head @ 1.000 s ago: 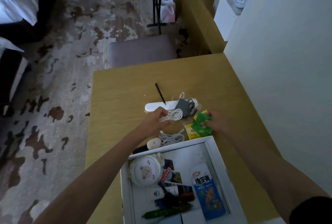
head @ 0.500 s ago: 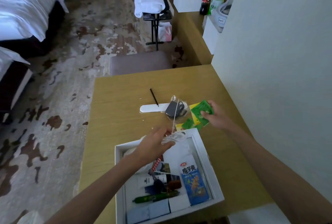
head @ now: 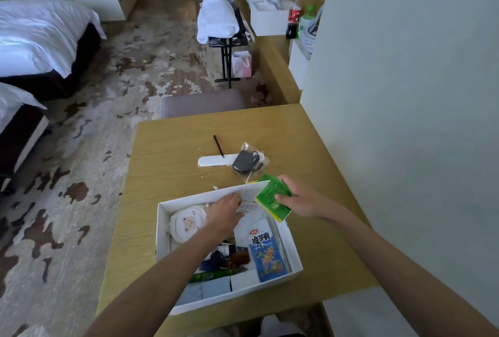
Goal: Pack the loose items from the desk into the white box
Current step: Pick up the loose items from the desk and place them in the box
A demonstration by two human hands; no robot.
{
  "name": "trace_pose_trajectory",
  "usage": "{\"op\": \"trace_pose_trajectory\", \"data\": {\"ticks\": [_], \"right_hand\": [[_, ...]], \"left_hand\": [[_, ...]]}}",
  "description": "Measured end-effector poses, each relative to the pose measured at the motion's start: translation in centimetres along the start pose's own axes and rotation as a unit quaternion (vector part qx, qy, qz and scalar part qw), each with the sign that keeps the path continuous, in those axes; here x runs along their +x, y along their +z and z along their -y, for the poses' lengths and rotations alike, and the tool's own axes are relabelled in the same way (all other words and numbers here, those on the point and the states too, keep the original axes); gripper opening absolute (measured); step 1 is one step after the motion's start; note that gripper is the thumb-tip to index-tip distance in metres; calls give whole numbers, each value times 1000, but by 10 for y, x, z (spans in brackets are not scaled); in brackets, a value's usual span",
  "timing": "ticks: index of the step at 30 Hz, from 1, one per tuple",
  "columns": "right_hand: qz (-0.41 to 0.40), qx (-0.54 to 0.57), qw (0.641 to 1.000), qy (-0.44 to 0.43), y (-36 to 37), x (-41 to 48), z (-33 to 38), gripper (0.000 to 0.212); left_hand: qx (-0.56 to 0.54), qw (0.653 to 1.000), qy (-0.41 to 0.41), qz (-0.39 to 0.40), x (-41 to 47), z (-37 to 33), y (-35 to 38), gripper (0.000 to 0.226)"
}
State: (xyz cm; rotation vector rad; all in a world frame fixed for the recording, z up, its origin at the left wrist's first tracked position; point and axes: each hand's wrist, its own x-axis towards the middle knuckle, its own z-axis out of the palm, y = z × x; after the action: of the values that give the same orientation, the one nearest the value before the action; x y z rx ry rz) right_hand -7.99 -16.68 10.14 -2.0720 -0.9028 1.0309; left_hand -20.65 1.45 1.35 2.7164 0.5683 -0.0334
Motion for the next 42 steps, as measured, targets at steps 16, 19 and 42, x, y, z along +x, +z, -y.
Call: {"op": "trace_pose_trajectory", "data": {"ticks": [16,19,42], "right_hand": [[48,-222,971,-69,42,3,-2,37],[96,-278,952,-79,55,14,7,39],[255,-584,768,-59,85,22,9,33]], "left_hand": [[3,1000,22,-6,-50,20,-37,27],[-9,999,22,-39,-78,32,-52,24],[-33,989,105,-102,-54,62,-76,22]]}}
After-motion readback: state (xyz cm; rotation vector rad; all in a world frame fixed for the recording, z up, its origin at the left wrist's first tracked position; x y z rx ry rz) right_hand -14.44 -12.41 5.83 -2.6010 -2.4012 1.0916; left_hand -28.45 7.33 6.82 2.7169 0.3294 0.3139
